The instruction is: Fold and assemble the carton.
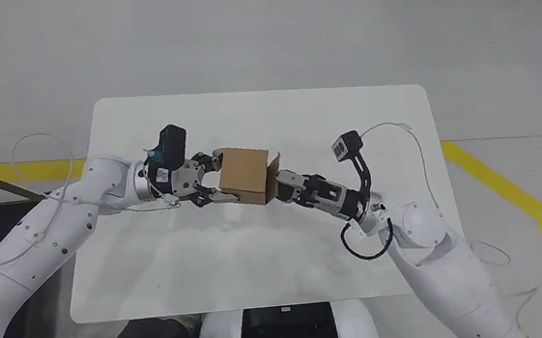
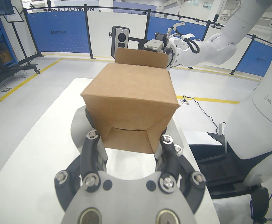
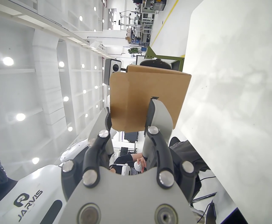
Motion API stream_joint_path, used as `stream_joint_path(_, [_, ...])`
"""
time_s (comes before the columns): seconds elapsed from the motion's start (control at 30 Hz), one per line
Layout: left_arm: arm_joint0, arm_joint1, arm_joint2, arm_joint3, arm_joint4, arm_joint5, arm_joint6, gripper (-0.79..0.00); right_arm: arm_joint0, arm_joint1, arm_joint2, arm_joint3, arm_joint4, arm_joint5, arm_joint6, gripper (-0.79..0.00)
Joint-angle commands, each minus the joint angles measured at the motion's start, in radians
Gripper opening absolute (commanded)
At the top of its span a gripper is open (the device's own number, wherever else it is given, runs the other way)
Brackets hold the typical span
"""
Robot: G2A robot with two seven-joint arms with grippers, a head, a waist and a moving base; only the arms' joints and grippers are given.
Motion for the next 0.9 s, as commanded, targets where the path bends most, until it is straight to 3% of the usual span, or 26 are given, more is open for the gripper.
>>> stream_joint_path(0.0, [0.004,-0.001,-0.006,-0.001,-0.001,0.0,-0.004,-0.357,0.004,0.0,-0.004,-0.003,-0.009,0.008,-0.006,-0.493])
stream_joint_path(0.3, [0.018,-0.002,-0.023,-0.005,-0.007,0.0,-0.011,-0.357,0.004,-0.004,0.0,0.012,0.083,-0.006,-0.01,-0.493])
stream_joint_path(0.47, [0.024,-0.003,-0.032,-0.007,-0.006,0.0,-0.01,-0.354,0.014,-0.005,-0.009,0.026,0.076,0.01,-0.013,-0.597])
stream_joint_path(0.7, [0.034,-0.002,-0.043,-0.01,-0.001,0.0,-0.013,-0.354,0.012,-0.002,-0.007,0.005,0.018,0.038,-0.039,-0.474])
stream_joint_path(0.87, [0.038,-0.002,-0.049,-0.012,-0.002,0.0,-0.02,-0.348,-0.002,0.004,0.007,-0.023,-0.031,0.059,-0.046,-0.474])
